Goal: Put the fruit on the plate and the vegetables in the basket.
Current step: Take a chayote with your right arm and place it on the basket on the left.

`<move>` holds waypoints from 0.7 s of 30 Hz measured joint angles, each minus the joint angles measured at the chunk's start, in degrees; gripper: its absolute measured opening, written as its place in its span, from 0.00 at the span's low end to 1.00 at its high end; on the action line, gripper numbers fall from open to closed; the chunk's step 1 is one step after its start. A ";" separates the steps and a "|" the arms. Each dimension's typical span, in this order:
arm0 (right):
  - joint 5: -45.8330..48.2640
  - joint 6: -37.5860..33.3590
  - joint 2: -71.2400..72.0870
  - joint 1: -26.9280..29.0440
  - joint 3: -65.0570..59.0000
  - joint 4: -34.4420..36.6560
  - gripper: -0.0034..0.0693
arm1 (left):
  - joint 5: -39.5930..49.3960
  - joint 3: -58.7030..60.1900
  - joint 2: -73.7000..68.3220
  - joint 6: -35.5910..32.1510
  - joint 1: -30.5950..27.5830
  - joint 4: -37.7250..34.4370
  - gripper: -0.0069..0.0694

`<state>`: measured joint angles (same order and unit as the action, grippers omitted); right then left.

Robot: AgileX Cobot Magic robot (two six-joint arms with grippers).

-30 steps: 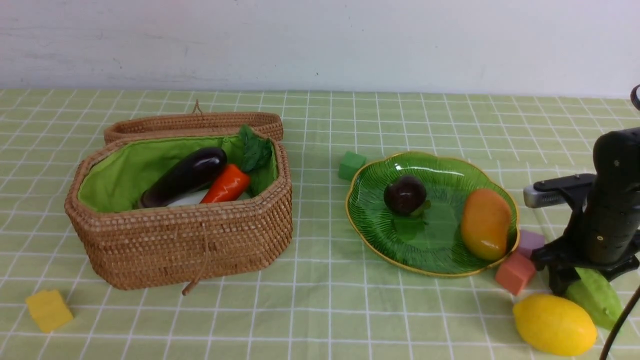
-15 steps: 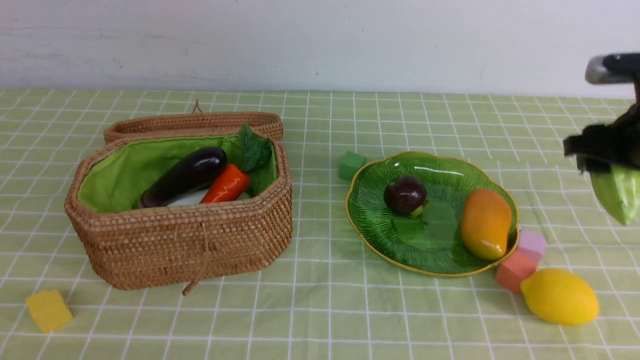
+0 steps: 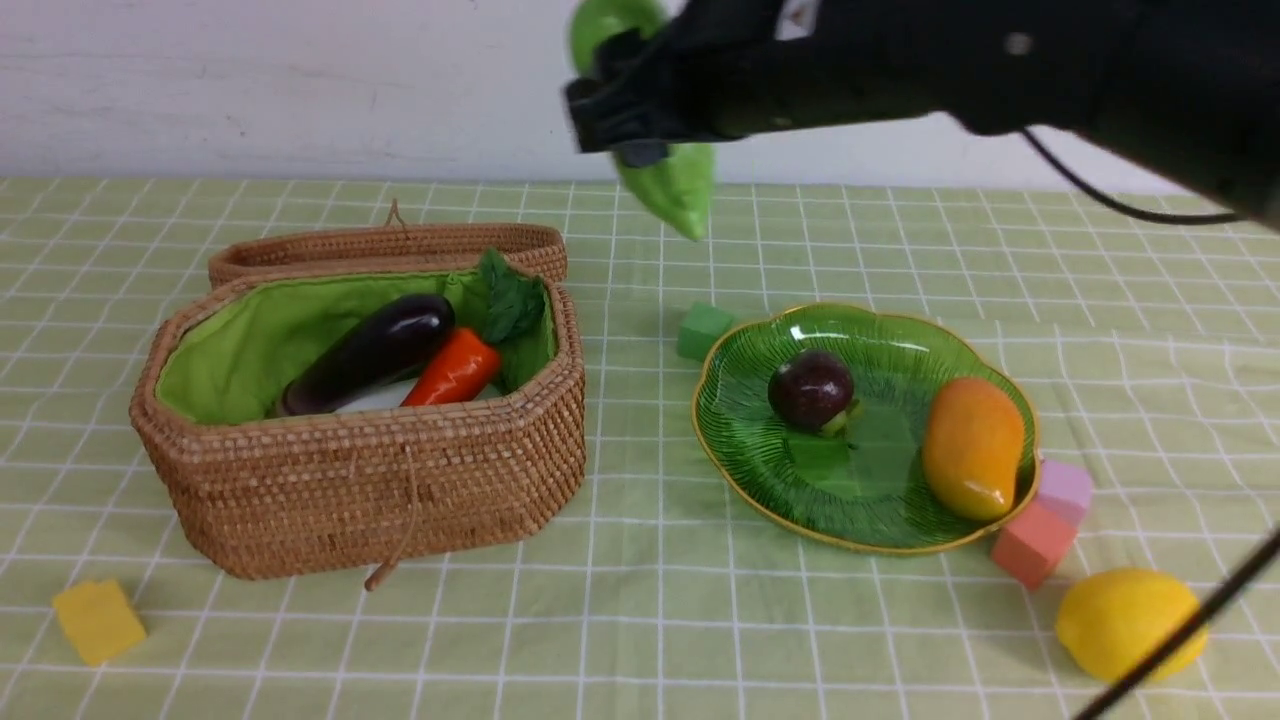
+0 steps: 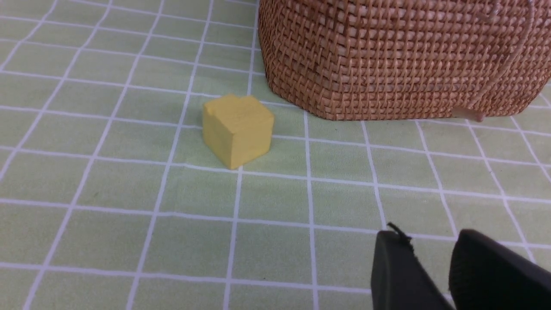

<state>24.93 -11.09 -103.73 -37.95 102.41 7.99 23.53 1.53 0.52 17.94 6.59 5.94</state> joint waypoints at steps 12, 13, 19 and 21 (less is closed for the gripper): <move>14.67 -23.37 -25.86 -4.64 30.21 20.81 0.69 | 0.00 0.00 0.00 0.00 0.00 0.00 0.36; 13.69 -23.79 -26.91 -4.64 30.40 20.49 0.69 | 0.00 0.00 0.00 0.00 0.00 0.00 0.36; 8.61 -24.40 -31.18 -4.59 30.63 18.26 0.69 | 0.00 0.00 0.00 0.00 0.00 0.00 0.37; 6.97 -24.40 -31.80 -4.59 30.63 18.26 0.69 | 0.00 0.00 0.00 0.00 0.00 0.00 0.37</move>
<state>31.90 -35.49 -135.53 -42.54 133.04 26.24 23.53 1.53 0.52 17.94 6.59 5.94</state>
